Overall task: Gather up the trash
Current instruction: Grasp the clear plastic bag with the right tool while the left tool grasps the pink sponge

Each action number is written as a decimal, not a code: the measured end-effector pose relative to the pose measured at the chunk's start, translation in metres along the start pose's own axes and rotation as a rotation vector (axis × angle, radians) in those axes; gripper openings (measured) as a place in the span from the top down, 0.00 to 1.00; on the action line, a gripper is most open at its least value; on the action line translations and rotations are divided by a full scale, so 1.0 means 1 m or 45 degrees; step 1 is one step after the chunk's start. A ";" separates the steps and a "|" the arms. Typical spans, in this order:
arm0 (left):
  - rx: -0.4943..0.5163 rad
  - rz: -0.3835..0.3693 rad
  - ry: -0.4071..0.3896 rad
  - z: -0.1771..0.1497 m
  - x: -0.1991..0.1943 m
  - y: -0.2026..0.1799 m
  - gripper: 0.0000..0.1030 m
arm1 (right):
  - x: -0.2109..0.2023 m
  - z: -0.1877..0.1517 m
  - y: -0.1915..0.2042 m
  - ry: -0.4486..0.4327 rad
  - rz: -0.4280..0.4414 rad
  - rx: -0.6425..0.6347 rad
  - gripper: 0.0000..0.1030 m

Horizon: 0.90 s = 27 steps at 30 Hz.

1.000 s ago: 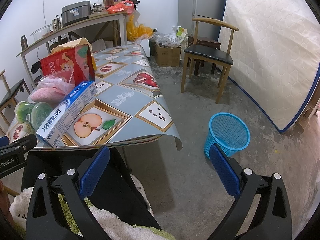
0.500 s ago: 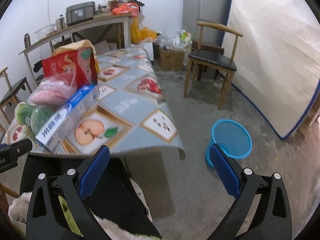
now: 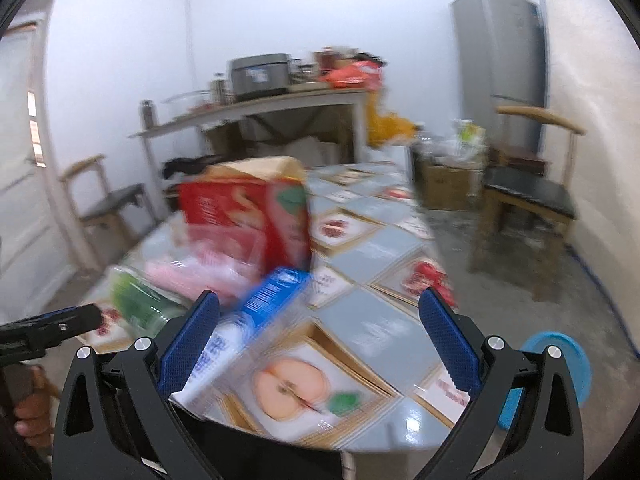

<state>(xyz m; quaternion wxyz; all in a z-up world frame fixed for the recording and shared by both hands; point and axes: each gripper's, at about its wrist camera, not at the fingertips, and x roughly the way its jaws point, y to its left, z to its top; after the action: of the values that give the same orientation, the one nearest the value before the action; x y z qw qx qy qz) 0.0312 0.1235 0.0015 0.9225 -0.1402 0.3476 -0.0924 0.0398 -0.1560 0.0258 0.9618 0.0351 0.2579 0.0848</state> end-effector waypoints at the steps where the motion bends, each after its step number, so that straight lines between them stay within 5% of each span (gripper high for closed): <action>1: 0.018 -0.004 -0.022 0.005 -0.001 0.000 0.08 | 0.006 0.005 0.003 0.009 0.045 -0.002 0.06; 9: 0.134 -0.093 -0.093 0.036 0.013 0.002 0.08 | 0.073 0.043 0.037 0.201 0.469 -0.054 0.10; 13: 0.121 -0.136 -0.087 0.044 0.024 0.013 0.11 | 0.100 0.038 0.063 0.278 0.489 -0.207 0.22; 18: 0.135 -0.189 -0.026 0.051 0.039 0.027 0.28 | 0.112 0.023 0.077 0.349 0.464 -0.346 0.39; 24: 0.168 -0.237 0.033 0.055 0.054 0.032 0.36 | 0.117 0.022 0.067 0.363 0.426 -0.353 0.49; 27: 0.220 -0.255 0.053 0.055 0.059 0.026 0.37 | 0.117 0.024 0.060 0.363 0.410 -0.327 0.62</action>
<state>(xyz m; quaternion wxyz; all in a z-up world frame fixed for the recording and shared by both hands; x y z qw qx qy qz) 0.1136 0.1427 -0.0035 0.9099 -0.0924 0.3418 -0.2163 0.1428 -0.0763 -0.0034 0.8863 -0.0592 0.3692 0.2733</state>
